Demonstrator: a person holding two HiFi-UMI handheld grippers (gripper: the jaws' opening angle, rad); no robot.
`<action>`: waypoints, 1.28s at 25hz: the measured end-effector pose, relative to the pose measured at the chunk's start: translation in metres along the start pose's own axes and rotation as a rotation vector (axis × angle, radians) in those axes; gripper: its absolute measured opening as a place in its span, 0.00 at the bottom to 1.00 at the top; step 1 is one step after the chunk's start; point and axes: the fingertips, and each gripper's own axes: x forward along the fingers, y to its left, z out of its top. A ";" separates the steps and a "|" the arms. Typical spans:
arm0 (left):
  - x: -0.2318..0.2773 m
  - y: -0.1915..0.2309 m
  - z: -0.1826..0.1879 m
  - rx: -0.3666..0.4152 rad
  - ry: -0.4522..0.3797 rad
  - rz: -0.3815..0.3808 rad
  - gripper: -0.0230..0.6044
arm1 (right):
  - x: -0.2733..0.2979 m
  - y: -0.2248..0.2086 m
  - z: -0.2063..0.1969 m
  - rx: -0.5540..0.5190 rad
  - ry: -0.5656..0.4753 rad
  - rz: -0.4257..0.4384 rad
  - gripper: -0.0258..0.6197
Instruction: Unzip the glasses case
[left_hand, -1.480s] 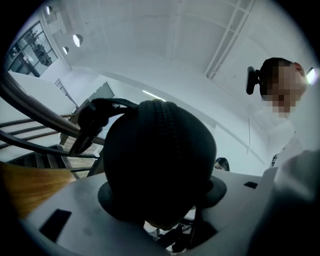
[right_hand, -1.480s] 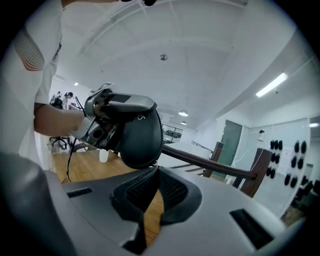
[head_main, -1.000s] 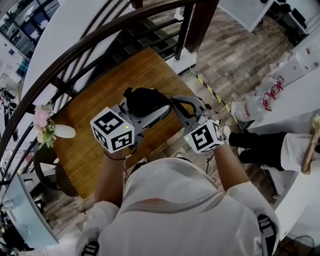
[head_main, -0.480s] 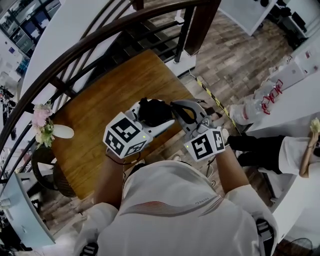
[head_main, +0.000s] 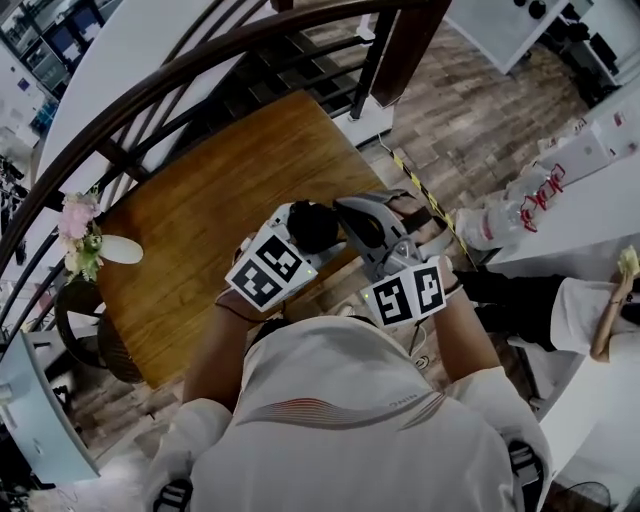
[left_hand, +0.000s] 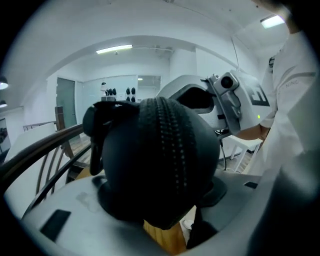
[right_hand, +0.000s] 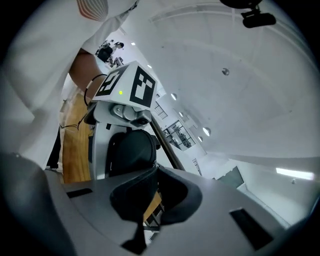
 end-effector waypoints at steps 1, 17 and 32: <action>0.003 0.000 -0.006 0.006 0.020 0.010 0.44 | 0.000 0.004 0.000 -0.023 0.008 0.007 0.12; 0.021 -0.026 -0.079 0.049 0.352 -0.205 0.44 | 0.007 0.053 0.005 -0.368 0.039 0.177 0.13; 0.031 -0.019 -0.074 -0.016 0.269 -0.151 0.45 | 0.012 0.048 0.000 -0.249 0.030 0.151 0.18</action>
